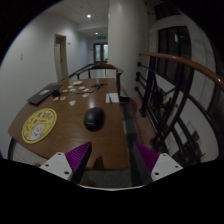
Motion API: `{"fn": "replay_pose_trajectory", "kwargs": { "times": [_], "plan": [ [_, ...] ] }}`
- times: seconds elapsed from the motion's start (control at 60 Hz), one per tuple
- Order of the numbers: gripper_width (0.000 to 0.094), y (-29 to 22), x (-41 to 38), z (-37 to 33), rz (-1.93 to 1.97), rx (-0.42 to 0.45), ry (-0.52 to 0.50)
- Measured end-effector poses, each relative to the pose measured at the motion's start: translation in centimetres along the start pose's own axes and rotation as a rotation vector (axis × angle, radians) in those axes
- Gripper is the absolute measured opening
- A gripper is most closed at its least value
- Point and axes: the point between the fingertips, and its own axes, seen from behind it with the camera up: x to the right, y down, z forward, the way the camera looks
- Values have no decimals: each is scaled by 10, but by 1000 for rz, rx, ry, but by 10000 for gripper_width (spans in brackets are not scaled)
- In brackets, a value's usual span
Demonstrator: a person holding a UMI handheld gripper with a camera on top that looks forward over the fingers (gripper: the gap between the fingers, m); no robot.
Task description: Arrange mouse
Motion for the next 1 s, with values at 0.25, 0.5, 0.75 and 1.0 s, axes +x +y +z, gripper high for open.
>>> {"fn": "replay_pose_trajectory", "kwargs": {
  "times": [0.25, 0.5, 0.75, 1.0],
  "plan": [
    [850, -26, -65, 74, 10, 12, -85],
    [724, -69, -78, 137, 7, 11, -21],
    [336, -74, -78, 140, 8, 23, -25],
    [365, -160, -159, 42, 42, 231, -40]
  ]
}}
